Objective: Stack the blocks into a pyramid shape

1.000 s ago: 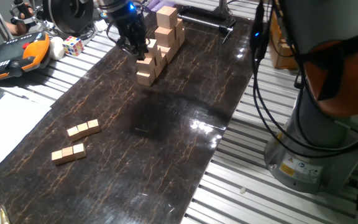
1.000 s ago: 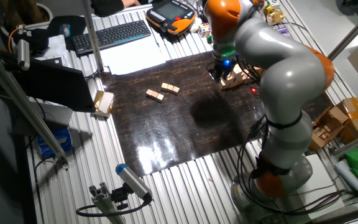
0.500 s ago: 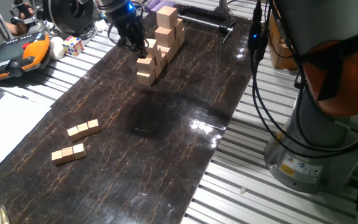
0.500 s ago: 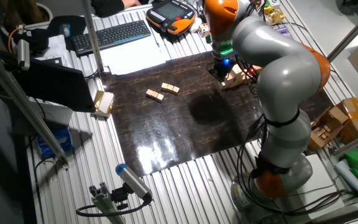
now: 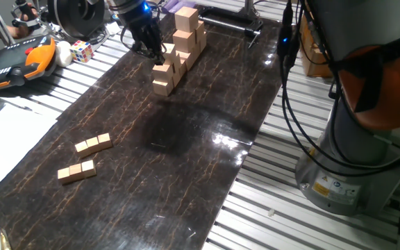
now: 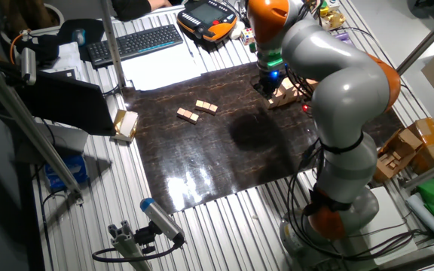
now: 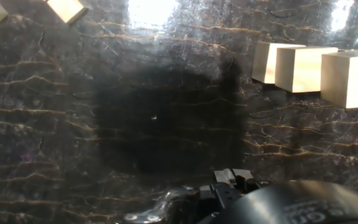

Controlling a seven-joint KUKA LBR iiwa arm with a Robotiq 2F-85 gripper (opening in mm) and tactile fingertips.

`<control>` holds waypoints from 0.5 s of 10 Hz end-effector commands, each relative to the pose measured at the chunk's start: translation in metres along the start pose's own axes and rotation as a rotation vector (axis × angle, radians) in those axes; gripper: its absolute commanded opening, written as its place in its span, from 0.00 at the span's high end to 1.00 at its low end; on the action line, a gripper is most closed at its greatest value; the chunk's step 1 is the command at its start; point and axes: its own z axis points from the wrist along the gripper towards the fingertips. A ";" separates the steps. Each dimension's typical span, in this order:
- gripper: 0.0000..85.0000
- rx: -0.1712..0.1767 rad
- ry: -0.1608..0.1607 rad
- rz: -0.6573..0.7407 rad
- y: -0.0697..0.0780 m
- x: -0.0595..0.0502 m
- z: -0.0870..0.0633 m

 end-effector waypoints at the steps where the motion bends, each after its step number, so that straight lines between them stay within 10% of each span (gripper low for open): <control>1: 0.99 0.008 -0.062 0.018 0.000 0.000 0.000; 2: 0.99 -0.036 -0.037 0.024 0.000 0.000 0.000; 5: 0.99 -0.021 -0.036 0.029 0.000 0.000 0.000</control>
